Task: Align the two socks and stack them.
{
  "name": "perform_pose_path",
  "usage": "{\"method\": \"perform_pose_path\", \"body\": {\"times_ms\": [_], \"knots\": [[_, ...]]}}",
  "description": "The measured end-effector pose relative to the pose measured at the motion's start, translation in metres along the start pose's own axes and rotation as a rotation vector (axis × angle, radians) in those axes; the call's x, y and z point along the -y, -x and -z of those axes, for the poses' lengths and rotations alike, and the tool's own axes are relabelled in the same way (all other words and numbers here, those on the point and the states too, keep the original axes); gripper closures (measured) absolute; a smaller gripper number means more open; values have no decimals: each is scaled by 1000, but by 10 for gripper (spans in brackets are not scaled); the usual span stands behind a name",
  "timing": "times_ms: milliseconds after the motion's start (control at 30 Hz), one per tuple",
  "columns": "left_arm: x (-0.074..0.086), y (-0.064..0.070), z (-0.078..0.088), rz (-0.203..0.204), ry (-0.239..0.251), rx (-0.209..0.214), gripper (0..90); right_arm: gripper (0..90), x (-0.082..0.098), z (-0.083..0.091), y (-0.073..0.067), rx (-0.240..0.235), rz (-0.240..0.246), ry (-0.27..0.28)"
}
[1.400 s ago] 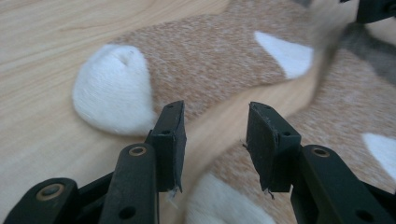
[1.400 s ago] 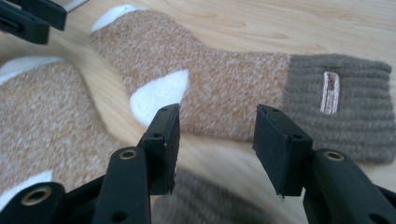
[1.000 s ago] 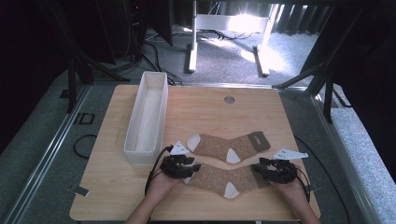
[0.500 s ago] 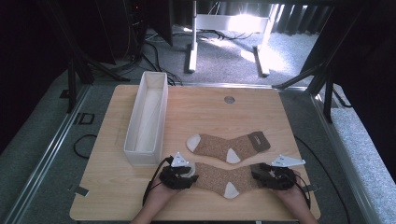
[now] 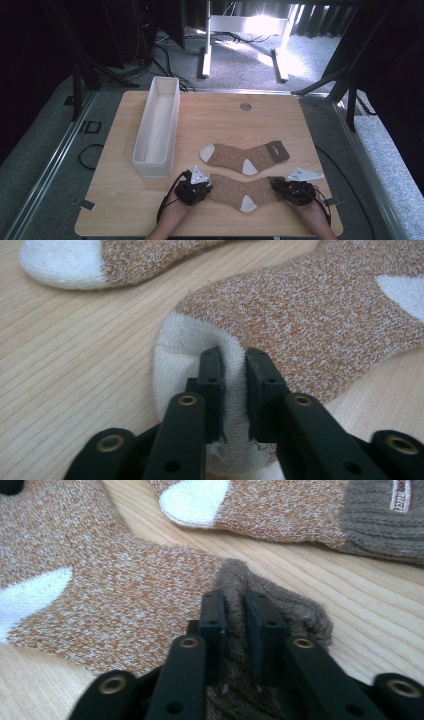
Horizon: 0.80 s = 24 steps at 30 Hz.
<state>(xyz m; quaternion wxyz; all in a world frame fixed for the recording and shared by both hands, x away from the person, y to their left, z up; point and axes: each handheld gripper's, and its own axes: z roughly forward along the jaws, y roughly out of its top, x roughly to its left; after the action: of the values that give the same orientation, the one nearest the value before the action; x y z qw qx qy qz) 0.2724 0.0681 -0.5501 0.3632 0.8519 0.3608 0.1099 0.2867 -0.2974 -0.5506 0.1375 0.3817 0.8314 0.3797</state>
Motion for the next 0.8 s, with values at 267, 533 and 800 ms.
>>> {"method": "perform_pose_path", "body": {"times_ms": [267, 533, 800], "knots": [[-6, 2, 5, -1, 7, 22, 833, 845, -7, 7, -1, -5, -14, 9], [-24, 2, 18, -6, 47, 34, 833, 845, -23, 23, 1, 0, -10, 61], [-40, -5, 26, 0, 70, 30, 833, 844, -41, 31, 6, 7, -1, 99]]}}
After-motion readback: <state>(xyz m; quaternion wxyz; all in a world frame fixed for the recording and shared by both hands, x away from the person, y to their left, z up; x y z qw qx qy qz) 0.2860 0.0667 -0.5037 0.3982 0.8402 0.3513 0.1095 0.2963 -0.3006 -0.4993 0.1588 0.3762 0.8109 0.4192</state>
